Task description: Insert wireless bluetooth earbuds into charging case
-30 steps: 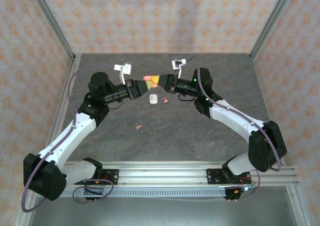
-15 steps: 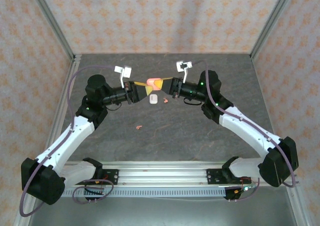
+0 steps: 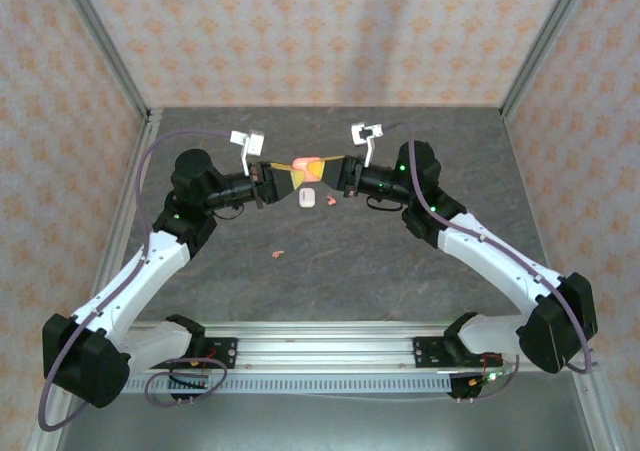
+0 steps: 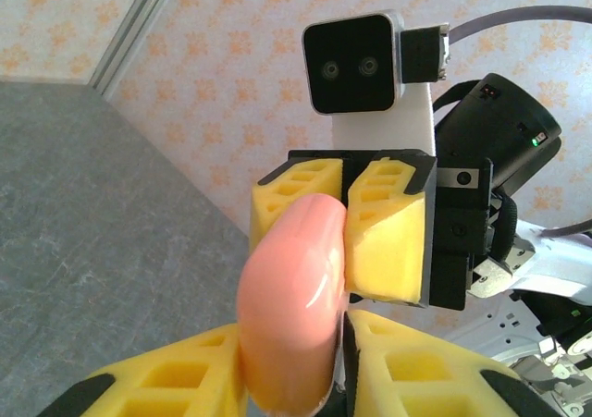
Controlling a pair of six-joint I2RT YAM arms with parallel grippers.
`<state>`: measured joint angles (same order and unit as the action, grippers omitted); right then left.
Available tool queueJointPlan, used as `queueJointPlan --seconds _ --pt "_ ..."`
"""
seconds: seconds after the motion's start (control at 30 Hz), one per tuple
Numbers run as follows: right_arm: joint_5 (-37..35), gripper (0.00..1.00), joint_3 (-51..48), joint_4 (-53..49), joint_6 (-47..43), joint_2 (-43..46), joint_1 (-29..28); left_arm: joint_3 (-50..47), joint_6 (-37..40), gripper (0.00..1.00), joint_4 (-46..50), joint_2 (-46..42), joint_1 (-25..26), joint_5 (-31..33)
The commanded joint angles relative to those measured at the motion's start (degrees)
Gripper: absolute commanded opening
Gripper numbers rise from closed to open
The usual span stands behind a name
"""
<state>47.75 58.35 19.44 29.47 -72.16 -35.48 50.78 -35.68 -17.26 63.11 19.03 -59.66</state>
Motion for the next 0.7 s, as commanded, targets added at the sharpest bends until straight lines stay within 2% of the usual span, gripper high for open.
queueJointPlan --seconds 0.0,0.13,0.17,0.3,0.53,0.67 --pt "-0.64 0.0 0.45 1.59 -1.33 0.43 -0.51 1.19 1.38 0.27 -0.91 0.12 0.66 -1.78" --pt "-0.99 0.0 0.76 0.83 -1.43 0.14 -0.73 1.86 2.71 0.1 0.96 0.47 0.84 -2.05" --pt "-1.16 0.0 0.93 0.41 -1.6 0.11 -0.81 2.2 3.76 0.01 2.54 0.43 0.84 -1.75" --pt "-2.13 0.11 1.57 -2.38 -2.95 0.1 -0.86 2.3 8.75 0.0 7.56 -0.52 0.93 0.01" --pt "-2.89 0.23 3.13 -9.48 -5.88 -0.48 -0.81 -0.45 17.92 0.0 10.32 -4.1 0.85 1.75" --pt "-3.72 0.37 4.27 -13.24 -6.97 -0.63 -0.85 -2.08 23.6 0.0 11.97 -6.52 0.92 2.53"
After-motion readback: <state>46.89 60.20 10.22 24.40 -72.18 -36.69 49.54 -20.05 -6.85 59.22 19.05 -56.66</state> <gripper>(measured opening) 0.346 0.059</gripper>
